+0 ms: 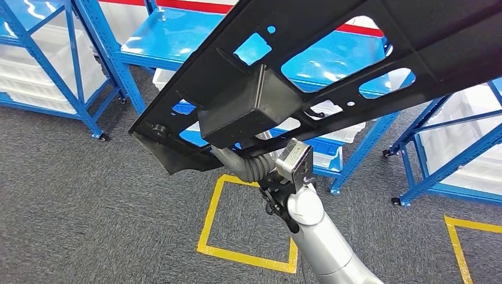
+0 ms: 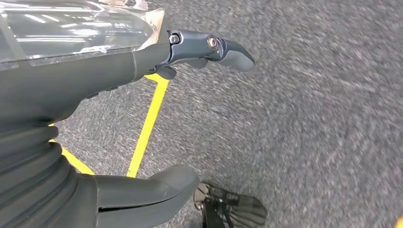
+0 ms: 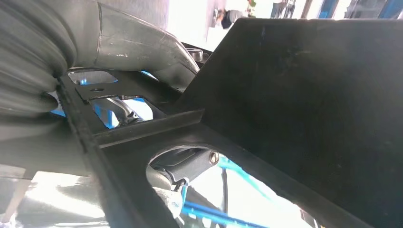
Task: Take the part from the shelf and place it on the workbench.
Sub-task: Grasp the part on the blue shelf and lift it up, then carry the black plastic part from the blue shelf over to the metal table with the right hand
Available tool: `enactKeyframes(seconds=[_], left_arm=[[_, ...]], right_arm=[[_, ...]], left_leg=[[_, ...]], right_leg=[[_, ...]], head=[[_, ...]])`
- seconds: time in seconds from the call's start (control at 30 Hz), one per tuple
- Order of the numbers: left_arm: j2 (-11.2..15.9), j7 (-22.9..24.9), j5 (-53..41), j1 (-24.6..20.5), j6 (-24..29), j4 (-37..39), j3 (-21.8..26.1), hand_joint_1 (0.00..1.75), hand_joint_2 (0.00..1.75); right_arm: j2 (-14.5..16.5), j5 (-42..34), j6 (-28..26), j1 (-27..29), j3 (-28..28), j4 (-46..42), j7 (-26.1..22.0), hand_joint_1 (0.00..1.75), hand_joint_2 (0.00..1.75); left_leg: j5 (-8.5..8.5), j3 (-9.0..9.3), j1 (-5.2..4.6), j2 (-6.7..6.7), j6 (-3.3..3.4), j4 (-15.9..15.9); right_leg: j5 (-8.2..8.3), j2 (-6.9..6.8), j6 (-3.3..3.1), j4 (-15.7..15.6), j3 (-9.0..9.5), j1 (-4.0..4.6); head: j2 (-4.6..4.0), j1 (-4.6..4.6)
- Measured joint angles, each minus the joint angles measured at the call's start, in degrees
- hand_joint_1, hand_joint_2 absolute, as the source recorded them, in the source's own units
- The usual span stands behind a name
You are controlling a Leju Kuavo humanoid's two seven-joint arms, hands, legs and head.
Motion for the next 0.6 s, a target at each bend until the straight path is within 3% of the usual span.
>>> enactKeyframes(seconds=[0.1,0.17,0.23,0.3,0.37,0.43,0.47,0.5,0.57,0.6], left_arm=[[-0.22,0.02,-0.04,-0.01,0.14,0.0,0.01,0.0,1.75],[-0.34,0.09,-0.03,0.06,0.14,0.02,0.02,0.0,1.75],[-0.19,0.15,0.01,0.2,0.13,0.05,0.03,0.0,1.75],[-0.04,0.16,0.05,0.23,0.11,0.08,0.04,0.0,1.75],[0.09,0.17,0.06,0.22,0.03,0.09,0.04,0.0,1.75],[0.19,0.17,0.05,0.31,-0.04,0.09,0.05,0.0,1.75],[0.22,0.19,0.05,0.39,-0.04,0.09,0.06,0.0,1.75],[0.28,0.22,0.05,0.44,-0.04,0.09,0.07,0.0,1.75],[0.38,0.4,0.05,0.42,-0.04,0.08,0.07,0.0,1.75],[0.41,0.56,0.05,0.35,-0.04,0.08,0.07,0.0,1.75]], right_arm=[[-0.01,0.19,0.0,-0.28,0.21,0.1,-0.37,1.75,1.75],[0.04,0.24,0.0,-0.48,0.35,0.28,-0.51,1.75,1.75],[0.32,0.34,0.02,-0.59,0.44,0.44,-0.54,1.75,1.75],[0.76,0.48,0.06,-0.77,0.51,0.56,-0.6,1.75,1.75],[0.97,0.6,0.14,-0.82,0.55,0.76,-0.66,1.75,1.75],[0.97,0.67,0.19,-0.7,0.56,1.05,-0.66,1.75,1.75],[0.97,0.69,0.2,-0.66,0.57,1.19,-0.65,1.75,1.75],[0.99,0.72,0.22,-0.66,0.6,1.31,-0.65,1.75,1.75],[1.06,0.8,0.31,-0.77,0.65,1.48,-0.64,1.75,1.75],[1.1,0.85,0.36,-0.89,0.68,1.58,-0.6,1.75,1.75]], left_leg=[[0.72,-0.47,-0.37,-1.72,-0.26,0.07],[1.27,-0.93,-0.29,-2.6,-0.86,0.03],[1.57,-1.29,-0.26,-3.03,-1.49,-0.01],[-0.2,-2.47,-0.33,-1.34,-2.18,2.32],[-4.02,-5.49,0.15,1.01,-3.12,8.98],[-6.23,-8.17,0.89,1.92,-4.06,14.99],[-5.84,-8.11,1.26,2.19,-4.45,15.22],[-4.49,-6.81,1.61,2.63,-4.83,13.09],[-1.41,-2.3,1.99,4.8,-5.47,5.4],[-0.52,-0.66,1.95,5.61,-5.33,2.41]], right_leg=[[3.18,2.77,-0.9,-11.8,7.19,0.72],[3.73,3.23,-1.65,-14.07,8.37,1.05],[4.4,2.14,-1.94,-14.62,8.55,0.82],[5.09,0.89,-2.35,-15.42,8.76,0.18],[5.34,-0.49,-2.65,-15.65,8.69,-0.04],[5.37,-2.03,-2.63,-15.61,8.5,-0.08],[5.38,-2.77,-2.59,-15.57,8.43,-0.16],[5.32,-3.49,-2.45,-15.48,8.4,-0.3],[5.0,-4.67,-1.9,-15.05,8.33,-0.39],[4.77,-5.16,-1.46,-14.76,8.25,-0.23]], head=[[0.0,-0.01],[0.0,0.04],[0.0,0.1],[0.0,-0.09],[0.0,-0.26],[0.0,-0.26],[0.0,-0.26],[0.0,-0.27],[0.0,-0.27],[0.0,-0.23]])
